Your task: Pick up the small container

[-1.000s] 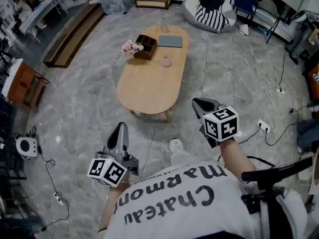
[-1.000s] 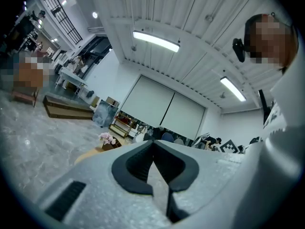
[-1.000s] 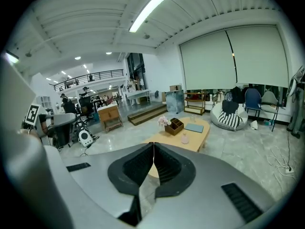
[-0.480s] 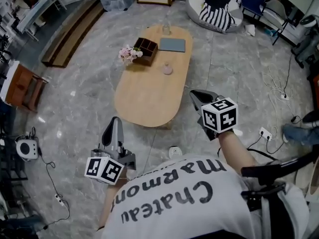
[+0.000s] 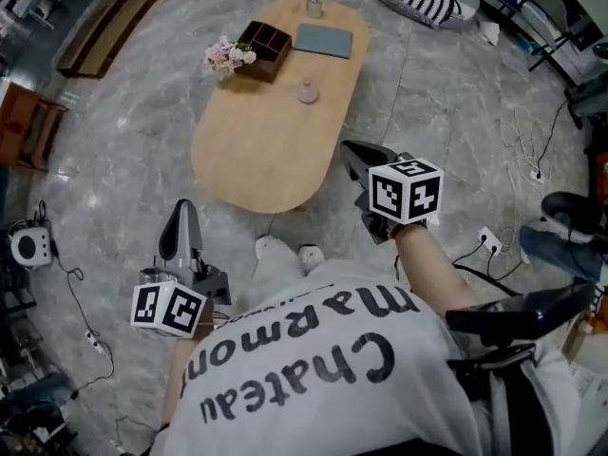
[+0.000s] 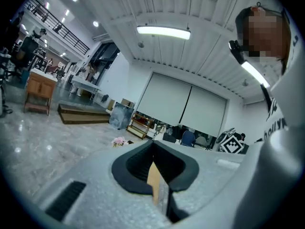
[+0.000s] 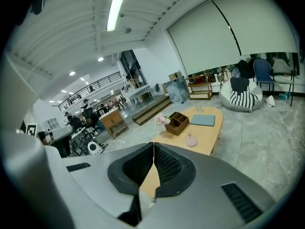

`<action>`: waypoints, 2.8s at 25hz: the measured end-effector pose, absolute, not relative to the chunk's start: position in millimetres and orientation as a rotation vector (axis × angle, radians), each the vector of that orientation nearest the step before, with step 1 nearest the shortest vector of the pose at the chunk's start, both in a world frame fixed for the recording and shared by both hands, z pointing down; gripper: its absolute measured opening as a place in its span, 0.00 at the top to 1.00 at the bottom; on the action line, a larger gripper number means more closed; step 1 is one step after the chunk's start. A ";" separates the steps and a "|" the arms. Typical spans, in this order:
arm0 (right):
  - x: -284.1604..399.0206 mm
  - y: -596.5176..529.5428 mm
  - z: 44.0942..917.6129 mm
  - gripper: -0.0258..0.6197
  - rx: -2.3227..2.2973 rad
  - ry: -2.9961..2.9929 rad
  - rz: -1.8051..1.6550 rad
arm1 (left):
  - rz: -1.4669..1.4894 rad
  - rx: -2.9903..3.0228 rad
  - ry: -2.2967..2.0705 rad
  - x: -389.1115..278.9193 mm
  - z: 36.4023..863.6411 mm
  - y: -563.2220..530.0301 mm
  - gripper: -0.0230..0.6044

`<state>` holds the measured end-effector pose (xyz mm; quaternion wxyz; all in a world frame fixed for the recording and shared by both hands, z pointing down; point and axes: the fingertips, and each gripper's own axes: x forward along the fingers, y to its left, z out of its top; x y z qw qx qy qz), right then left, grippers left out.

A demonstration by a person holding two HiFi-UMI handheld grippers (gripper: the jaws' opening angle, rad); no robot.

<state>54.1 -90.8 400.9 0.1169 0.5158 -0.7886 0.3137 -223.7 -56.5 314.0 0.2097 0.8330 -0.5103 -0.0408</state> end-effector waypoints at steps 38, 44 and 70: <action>8.1 -251.5 532.3 0.94 1.600 -2.019 1.429 | 0.072 2.222 -1.006 -228.1 449.8 -263.6 0.94; 19.4 -260.0 570.2 0.94 1.539 -1.967 1.426 | 0.127 2.164 -0.989 -203.8 492.9 -266.0 0.94; 102.1 -386.1 717.1 0.86 0.770 -2.004 1.166 | 0.304 1.889 -1.227 -51.2 600.2 -306.9 0.94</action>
